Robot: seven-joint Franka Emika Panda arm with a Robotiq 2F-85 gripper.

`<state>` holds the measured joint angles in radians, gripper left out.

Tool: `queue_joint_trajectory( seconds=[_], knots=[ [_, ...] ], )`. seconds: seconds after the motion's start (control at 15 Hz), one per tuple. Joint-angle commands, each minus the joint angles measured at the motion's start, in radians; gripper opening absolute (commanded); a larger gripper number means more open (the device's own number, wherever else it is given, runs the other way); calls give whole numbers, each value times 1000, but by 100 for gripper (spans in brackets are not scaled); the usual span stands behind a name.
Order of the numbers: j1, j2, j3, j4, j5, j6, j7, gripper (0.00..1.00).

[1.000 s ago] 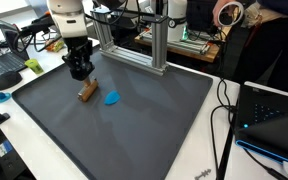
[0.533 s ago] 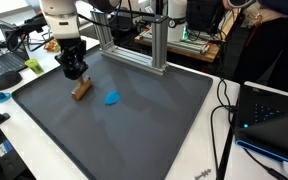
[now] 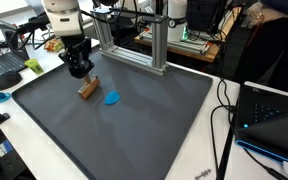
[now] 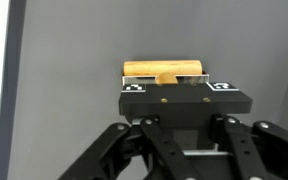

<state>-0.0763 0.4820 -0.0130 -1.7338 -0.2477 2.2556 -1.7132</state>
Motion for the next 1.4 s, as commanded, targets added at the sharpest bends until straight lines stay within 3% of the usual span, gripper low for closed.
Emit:
queue_joint_trajectory(
  seconds=[0.0, 0.53, 1.33],
  knots=[
    [-12, -78, 32, -57, 58, 2, 23, 22],
    [-15, -105, 78, -109, 187, 7, 11, 22],
    [-7, -61, 90, -108, 216, 19, 13, 22]
  ],
)
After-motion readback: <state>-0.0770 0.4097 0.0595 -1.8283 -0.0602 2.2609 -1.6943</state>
